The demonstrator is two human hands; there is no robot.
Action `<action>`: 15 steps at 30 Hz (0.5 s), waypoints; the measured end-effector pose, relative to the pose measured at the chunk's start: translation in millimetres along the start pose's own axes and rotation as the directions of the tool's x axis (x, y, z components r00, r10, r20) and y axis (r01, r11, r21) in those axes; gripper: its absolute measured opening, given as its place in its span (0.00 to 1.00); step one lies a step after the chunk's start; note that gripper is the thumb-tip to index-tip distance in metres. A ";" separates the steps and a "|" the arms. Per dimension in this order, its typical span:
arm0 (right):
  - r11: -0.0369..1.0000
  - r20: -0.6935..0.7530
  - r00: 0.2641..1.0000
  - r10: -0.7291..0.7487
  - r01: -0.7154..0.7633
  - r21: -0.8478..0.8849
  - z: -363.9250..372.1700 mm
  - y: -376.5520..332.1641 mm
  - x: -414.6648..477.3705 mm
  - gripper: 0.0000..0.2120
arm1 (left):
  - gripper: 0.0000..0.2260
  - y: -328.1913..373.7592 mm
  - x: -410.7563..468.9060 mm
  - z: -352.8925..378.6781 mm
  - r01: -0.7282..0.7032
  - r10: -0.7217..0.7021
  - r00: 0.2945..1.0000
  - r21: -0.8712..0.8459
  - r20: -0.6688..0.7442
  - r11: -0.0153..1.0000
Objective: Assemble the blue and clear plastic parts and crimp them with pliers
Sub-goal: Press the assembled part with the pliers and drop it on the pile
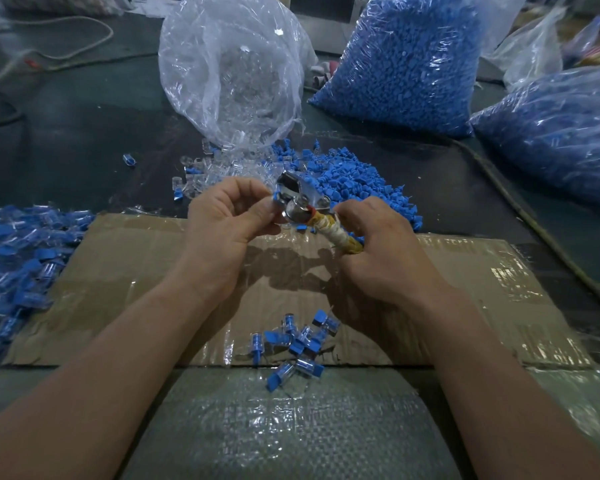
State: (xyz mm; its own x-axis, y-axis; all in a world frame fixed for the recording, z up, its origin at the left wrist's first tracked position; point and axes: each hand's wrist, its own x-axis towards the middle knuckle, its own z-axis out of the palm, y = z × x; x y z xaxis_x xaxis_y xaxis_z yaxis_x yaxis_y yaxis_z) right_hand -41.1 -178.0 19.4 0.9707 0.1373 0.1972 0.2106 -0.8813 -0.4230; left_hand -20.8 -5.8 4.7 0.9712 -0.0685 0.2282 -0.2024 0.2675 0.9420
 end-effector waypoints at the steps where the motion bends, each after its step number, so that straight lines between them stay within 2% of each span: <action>1: 1.000 0.002 1.000 -0.002 0.002 -0.008 0.1 -0.3 0.2 0.17 | 0.03 -0.2 0.2 0.0 0.002 -0.002 1.000 0.004 -0.002 1.000; 5: 1.000 -0.005 1.000 -0.010 0.010 -0.005 0.4 -1.0 0.5 0.17 | 0.06 -0.9 -0.1 0.0 0.003 -0.003 1.000 0.027 -0.006 1.000; 15: 1.000 -0.007 1.000 -0.012 0.012 0.016 0.7 -2.4 0.3 0.15 | 0.03 -1.2 -0.4 -2.4 -0.009 0.009 1.000 0.071 -0.005 0.997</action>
State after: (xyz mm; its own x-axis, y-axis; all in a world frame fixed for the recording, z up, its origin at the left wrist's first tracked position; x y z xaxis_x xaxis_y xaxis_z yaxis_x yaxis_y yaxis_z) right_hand -41.3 -175.5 19.9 0.9672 0.1446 0.2087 0.2242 -0.8724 -0.4344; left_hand -20.7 -3.8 2.9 0.9699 -0.0612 0.2357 -0.2196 0.1989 0.9551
